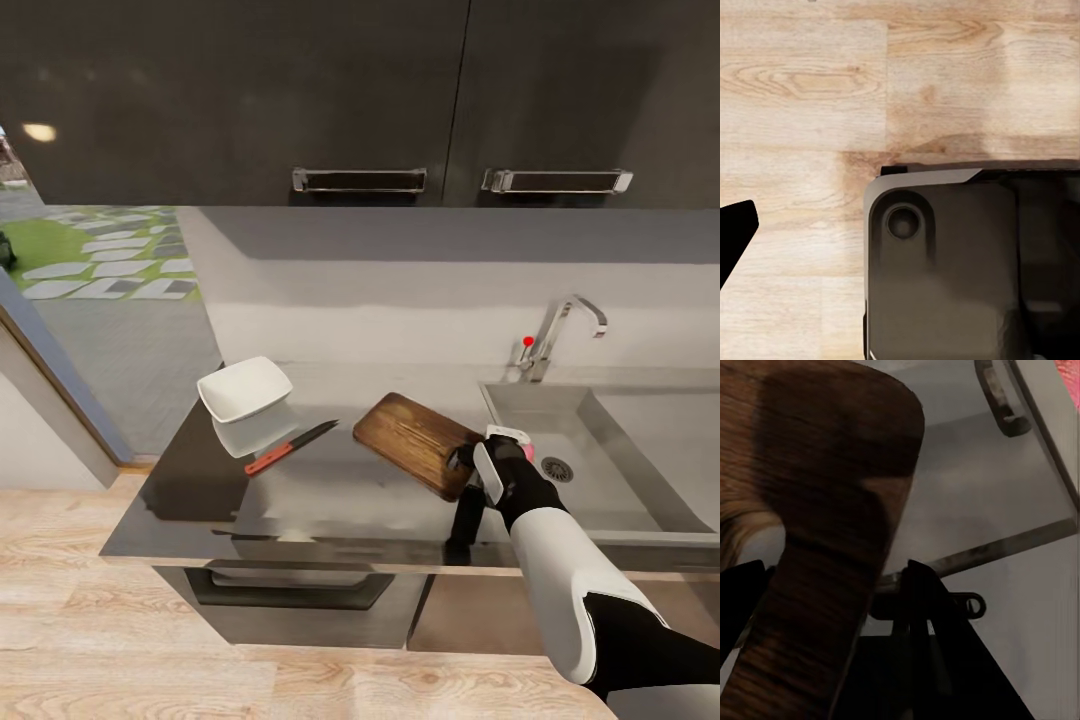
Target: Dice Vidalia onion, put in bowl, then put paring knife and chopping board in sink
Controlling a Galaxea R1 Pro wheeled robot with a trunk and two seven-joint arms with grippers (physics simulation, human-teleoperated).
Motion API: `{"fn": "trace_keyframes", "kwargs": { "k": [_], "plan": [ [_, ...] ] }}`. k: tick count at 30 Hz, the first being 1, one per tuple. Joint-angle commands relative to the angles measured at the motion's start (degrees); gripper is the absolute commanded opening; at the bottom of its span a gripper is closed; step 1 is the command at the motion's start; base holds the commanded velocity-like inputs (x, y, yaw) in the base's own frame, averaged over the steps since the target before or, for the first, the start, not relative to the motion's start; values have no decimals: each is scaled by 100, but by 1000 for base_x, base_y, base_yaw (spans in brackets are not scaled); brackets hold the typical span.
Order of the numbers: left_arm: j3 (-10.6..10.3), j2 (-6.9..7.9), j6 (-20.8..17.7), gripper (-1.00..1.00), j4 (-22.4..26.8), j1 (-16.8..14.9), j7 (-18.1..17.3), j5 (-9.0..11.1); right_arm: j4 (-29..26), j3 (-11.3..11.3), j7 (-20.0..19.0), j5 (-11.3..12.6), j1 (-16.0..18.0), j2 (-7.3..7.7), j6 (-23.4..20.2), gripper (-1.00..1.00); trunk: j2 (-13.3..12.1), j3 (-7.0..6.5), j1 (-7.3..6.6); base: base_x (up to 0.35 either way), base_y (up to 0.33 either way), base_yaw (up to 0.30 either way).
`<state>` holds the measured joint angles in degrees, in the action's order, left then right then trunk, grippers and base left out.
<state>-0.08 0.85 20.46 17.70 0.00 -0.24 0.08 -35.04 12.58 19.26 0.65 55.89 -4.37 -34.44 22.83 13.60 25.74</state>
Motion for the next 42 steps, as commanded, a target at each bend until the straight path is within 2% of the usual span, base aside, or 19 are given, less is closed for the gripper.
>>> {"fn": "trace_keyframes", "kwargs": {
  "k": [1, 27, 42],
  "plan": [
    [-1, 2, 11, 100, 6, 0, -3, 1, -2, 25, 17, -25, 1, -4, -54, -100, 8, 10, 4, 0, 0, 0],
    [-1, 3, 11, 100, 6, 0, -3, 1, -12, 26, 26, -21, 1, -3, -74, -100, 8, -212, 4, 0, 0, 0],
    [-1, -6, 11, 100, 6, 0, -3, 1, -12, 16, -15, 2, 1, -3, -93, -100, 8, -212, 4, 0, -60, 91]
  ]
}}
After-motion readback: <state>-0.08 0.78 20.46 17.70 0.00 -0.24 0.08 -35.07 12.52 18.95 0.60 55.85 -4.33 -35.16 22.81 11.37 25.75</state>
